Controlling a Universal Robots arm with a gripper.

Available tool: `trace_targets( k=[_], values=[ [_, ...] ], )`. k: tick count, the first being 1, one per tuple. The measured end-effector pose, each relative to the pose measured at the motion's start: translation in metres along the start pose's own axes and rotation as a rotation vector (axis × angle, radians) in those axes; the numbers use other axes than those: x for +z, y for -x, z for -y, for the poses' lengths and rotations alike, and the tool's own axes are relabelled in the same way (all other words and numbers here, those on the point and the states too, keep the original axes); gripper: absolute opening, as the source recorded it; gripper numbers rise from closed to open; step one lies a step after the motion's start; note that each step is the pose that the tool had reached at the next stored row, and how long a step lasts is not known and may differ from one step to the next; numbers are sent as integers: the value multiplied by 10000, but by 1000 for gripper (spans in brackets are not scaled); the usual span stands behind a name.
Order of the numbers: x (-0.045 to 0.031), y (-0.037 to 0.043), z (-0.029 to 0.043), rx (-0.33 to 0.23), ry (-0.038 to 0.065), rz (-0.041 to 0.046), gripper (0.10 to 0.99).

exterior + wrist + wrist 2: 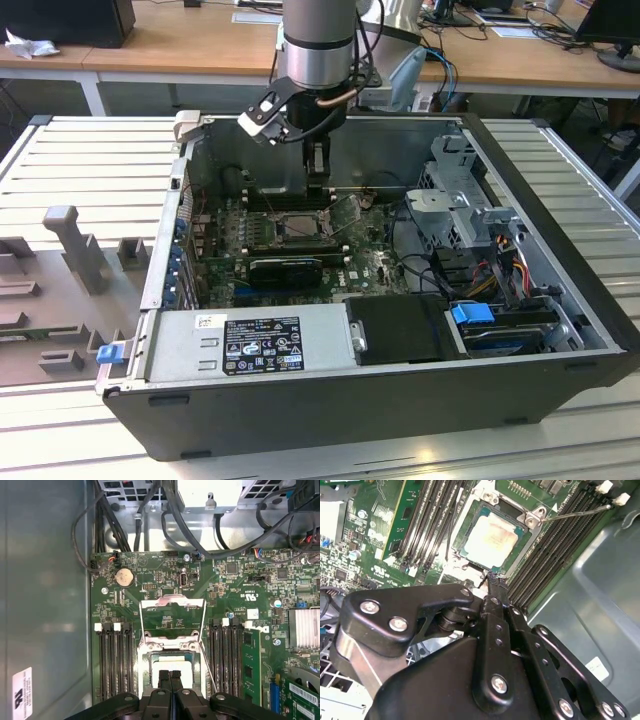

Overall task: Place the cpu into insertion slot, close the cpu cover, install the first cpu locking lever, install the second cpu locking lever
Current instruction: 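Close the cpu cover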

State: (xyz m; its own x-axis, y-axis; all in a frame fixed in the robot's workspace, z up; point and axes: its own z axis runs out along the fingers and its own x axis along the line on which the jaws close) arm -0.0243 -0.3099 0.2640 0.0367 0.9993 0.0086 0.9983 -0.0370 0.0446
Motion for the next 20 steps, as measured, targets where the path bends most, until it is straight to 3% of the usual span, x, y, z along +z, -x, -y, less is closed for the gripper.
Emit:
trace_targets(
  k=[20],
  values=[
    [-167,-72,-32,-3,3,61,106]
  ],
)
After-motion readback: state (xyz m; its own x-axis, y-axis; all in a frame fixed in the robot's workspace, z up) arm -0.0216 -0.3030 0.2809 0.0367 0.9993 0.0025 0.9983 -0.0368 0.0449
